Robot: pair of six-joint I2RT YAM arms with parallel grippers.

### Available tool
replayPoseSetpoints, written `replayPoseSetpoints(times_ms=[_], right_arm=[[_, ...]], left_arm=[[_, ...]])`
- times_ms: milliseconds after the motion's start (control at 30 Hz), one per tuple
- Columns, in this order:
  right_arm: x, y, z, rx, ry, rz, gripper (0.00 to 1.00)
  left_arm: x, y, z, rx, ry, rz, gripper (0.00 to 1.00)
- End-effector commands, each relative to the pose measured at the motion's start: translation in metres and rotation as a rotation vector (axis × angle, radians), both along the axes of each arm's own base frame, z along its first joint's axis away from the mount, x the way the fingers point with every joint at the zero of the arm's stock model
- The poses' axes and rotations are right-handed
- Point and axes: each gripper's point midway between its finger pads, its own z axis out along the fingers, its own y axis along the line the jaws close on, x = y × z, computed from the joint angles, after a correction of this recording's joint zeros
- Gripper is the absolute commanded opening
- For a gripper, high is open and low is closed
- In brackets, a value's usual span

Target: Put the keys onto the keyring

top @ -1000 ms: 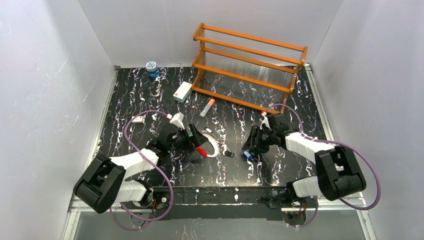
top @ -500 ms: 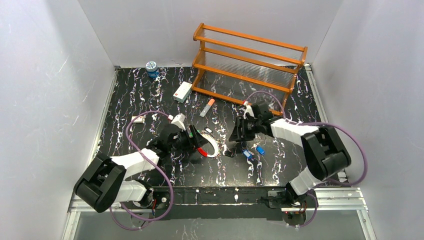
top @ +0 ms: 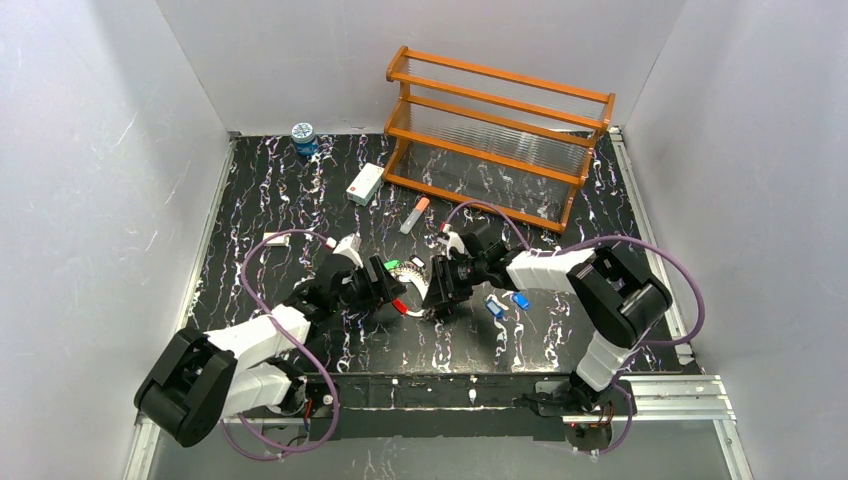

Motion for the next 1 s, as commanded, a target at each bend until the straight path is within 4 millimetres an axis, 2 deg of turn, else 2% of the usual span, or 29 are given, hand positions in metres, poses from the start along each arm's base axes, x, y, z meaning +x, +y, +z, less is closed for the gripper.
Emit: replayPoseSetpoints(times_ms=[0, 200, 300, 500, 567, 767, 867, 967], right_arm=[[0.01, 0.007, 0.025, 0.085, -0.06, -0.032, 0.5], [0.034, -0.012, 0.041, 0.035, -0.195, -0.115, 0.5], [0.04, -0.02, 0.037, -0.004, -0.204, -0.122, 0.49], [0.038, -0.023, 0.03, -0.024, -0.18, -0.112, 0.46], [0.04, -0.024, 0.03, -0.028, -0.185, -0.117, 0.45], [0.047, -0.031, 0.025, -0.077, -0.218, -0.131, 0.44], [0.05, -0.036, 0.021, -0.101, -0.233, -0.135, 0.44], [0.05, -0.037, 0.019, -0.11, -0.239, -0.13, 0.43]], left_arm=[[0.002, 0.009, 0.001, 0.08, -0.016, 0.003, 0.7], [0.01, 0.003, 0.003, 0.088, -0.019, -0.01, 0.68], [0.011, 0.005, -0.008, 0.122, 0.023, 0.0, 0.65], [0.017, 0.011, -0.032, 0.21, 0.09, 0.021, 0.54], [0.02, 0.014, -0.04, 0.261, 0.104, 0.019, 0.5], [0.034, 0.045, -0.059, 0.507, 0.123, 0.053, 0.35], [0.041, 0.053, -0.065, 0.6, 0.138, 0.041, 0.32], [0.048, 0.051, -0.07, 0.631, 0.143, 0.018, 0.31]])
